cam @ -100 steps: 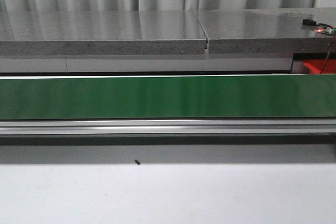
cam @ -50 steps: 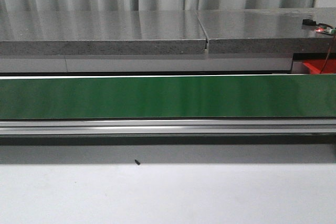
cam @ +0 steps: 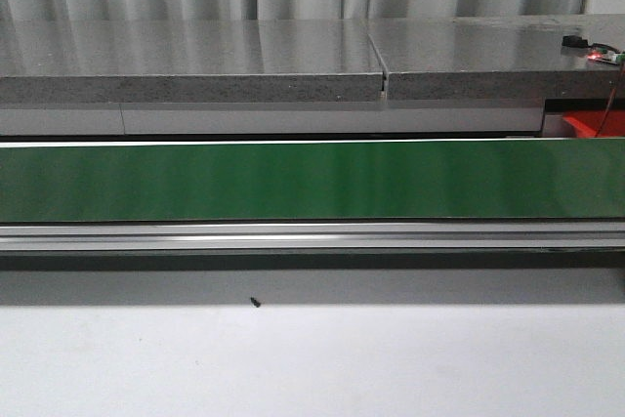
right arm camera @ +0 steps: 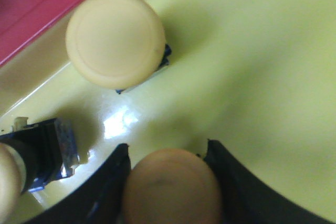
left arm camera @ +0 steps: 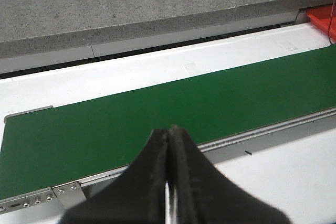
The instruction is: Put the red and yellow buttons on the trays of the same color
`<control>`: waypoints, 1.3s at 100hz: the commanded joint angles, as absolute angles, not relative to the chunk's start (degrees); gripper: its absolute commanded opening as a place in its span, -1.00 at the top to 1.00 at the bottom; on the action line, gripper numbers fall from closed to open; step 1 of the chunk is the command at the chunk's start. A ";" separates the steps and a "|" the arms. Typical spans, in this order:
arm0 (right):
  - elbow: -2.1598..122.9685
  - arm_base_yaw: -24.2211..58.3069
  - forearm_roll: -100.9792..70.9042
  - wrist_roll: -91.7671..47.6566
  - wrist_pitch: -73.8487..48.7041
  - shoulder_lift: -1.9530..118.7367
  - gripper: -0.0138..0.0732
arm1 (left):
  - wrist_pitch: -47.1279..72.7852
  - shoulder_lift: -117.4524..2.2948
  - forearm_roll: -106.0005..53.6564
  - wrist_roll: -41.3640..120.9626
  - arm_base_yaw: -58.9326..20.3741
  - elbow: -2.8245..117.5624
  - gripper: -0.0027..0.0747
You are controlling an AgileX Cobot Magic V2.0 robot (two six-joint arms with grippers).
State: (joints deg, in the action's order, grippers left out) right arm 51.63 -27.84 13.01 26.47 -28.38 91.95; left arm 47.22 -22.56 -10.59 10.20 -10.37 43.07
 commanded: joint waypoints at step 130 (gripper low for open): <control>51.59 -28.19 14.18 24.87 -25.26 76.16 -0.11 | 43.28 -23.09 -11.68 9.73 -10.77 44.36 0.98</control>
State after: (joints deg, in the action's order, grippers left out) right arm 50.43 -27.84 13.04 26.33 -27.12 80.39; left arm 47.22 -22.56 -10.59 10.20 -10.37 43.07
